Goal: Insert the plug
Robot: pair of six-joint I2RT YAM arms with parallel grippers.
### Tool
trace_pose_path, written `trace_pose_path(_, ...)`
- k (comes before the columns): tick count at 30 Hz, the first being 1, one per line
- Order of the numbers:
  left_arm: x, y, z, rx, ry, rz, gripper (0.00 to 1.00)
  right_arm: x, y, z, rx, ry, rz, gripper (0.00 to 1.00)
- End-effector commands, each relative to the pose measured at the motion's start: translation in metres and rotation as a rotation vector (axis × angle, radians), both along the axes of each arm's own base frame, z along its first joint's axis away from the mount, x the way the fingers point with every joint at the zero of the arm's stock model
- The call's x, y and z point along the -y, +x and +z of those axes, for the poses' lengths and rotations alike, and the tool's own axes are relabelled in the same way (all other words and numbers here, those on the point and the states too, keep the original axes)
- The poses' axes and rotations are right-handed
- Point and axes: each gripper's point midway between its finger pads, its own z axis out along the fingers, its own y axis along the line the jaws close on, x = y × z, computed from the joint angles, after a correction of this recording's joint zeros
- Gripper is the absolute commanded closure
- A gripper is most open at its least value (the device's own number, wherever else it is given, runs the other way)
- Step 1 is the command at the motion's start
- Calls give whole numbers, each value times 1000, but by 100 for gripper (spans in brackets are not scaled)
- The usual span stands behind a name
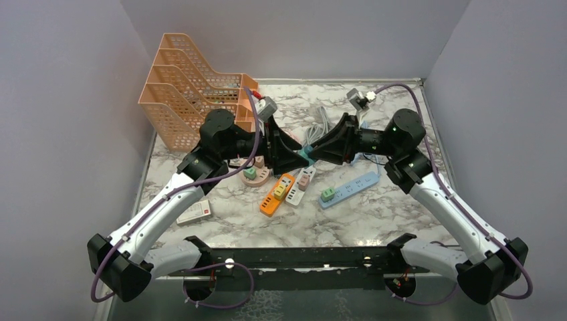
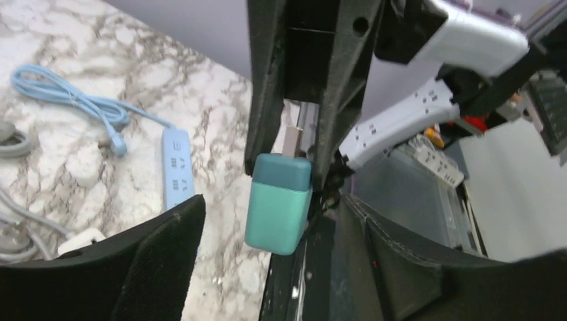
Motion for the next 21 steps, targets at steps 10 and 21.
trace_pose_path(10, -11, 28, 90, -118, -488, 245, 22, 23, 19, 94, 3, 446, -275, 83)
trace_pose_path(21, -11, 29, 91, -220, -608, 270, 23, 29, 26, 105, -36, 551, -300, 83)
